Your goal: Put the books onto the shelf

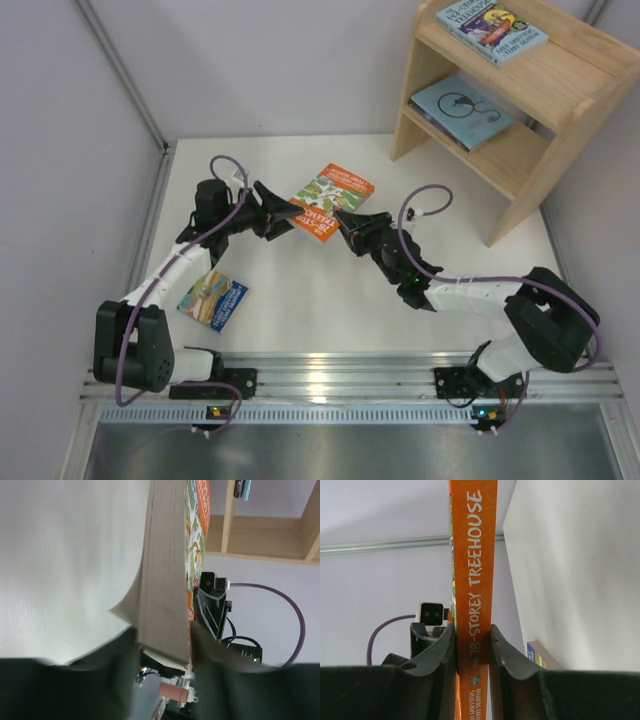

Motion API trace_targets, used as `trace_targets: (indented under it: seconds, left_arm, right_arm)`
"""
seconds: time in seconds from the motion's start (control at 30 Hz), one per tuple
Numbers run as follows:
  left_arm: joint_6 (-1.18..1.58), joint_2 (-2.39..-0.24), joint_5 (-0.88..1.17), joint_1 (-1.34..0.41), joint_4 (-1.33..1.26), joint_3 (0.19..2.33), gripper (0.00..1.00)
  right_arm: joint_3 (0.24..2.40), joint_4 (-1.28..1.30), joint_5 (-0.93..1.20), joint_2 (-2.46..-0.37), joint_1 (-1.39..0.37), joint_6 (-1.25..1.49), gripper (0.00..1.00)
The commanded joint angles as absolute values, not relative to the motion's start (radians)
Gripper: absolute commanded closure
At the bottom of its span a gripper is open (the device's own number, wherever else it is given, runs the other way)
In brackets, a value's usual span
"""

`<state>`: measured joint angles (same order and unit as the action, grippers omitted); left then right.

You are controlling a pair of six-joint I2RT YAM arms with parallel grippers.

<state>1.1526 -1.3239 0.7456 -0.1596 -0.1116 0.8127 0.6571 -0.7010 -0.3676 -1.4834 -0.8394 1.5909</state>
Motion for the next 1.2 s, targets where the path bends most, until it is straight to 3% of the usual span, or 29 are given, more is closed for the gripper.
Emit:
trace_targets:
  seconds: [0.0,0.07,0.17,0.63,0.8,0.9,1.03,1.07,1.13,1.17]
  left_arm:
    - [1.072,-1.307,0.727,-0.156,-0.061,0.891,0.37]
    - [1.097,-1.270,0.707,-0.156,-0.084,0.850,0.17]
    - [1.140,-1.224,0.692,-0.158,-0.166,0.789,0.11]
    - [1.154,-1.233,0.644,-0.209,-0.210,0.784,0.08]
    - [1.212,-1.220,0.629,-0.209,-0.331,0.758,0.12]
    - [1.210,-1.201,0.597,-0.209,-0.334,0.764,0.21]
    - [1.207,-1.195,0.591,-0.209,-0.325,0.782,0.55]
    - [1.204,-1.198,0.597,-0.209,-0.315,0.790,0.70]
    - [1.168,-1.210,0.629,-0.207,-0.234,0.830,0.82]
    - [1.129,-1.224,0.640,-0.207,-0.188,0.850,0.89]
  right_arm:
    - [0.597,-0.782,-0.326,-1.372,-0.857,1.549,1.00]
    - [0.554,-0.850,-0.348,-1.370,-0.848,1.604,1.00]
    - [0.558,-0.928,-0.374,-1.385,-0.833,1.638,1.00]
    - [0.670,-1.085,-0.410,-1.505,-0.836,1.735,1.00]
    - [0.661,-1.081,-0.417,-1.514,-0.854,1.743,1.00]
    - [0.644,-1.078,-0.403,-1.519,-0.858,1.759,1.00]
    - [0.637,-1.043,-0.351,-1.517,-0.861,1.737,0.99]
    - [0.635,-1.031,-0.316,-1.508,-0.862,1.724,0.93]
    - [0.621,-0.955,-0.275,-1.484,-0.861,1.650,0.80]
    - [0.627,-0.901,-0.226,-1.439,-0.856,1.607,0.64]
